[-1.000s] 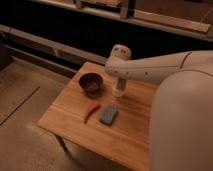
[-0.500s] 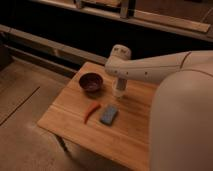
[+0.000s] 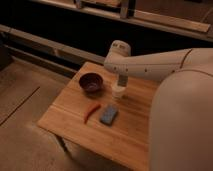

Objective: Place the eraser in the ceramic cup

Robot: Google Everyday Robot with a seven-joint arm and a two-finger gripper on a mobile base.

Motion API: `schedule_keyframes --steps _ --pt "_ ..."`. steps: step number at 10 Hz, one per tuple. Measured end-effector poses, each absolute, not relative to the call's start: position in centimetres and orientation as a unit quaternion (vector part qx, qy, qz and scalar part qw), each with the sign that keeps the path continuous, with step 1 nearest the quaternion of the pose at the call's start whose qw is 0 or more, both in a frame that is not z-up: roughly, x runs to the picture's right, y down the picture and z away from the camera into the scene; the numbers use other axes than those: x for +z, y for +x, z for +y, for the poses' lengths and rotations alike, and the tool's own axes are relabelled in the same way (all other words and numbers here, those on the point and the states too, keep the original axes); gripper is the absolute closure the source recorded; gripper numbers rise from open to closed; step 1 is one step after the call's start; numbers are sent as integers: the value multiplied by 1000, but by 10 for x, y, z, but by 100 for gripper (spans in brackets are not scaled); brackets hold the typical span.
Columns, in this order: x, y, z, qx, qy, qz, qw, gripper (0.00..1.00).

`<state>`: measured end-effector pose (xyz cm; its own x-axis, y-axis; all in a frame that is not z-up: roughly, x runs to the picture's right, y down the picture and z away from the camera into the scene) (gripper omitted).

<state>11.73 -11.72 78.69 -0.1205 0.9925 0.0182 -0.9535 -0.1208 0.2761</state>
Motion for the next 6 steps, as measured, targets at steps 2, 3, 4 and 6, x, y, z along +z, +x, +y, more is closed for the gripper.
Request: schedule_keyframes --steps 2,3,4,6 --pt "784 114 -121 739 103 94 659 100" --pt "787 113 -118 739 102 95 659 100" --pt "792 113 -111 739 97 100 659 100" --pt "804 114 -98 739 89 109 659 100"
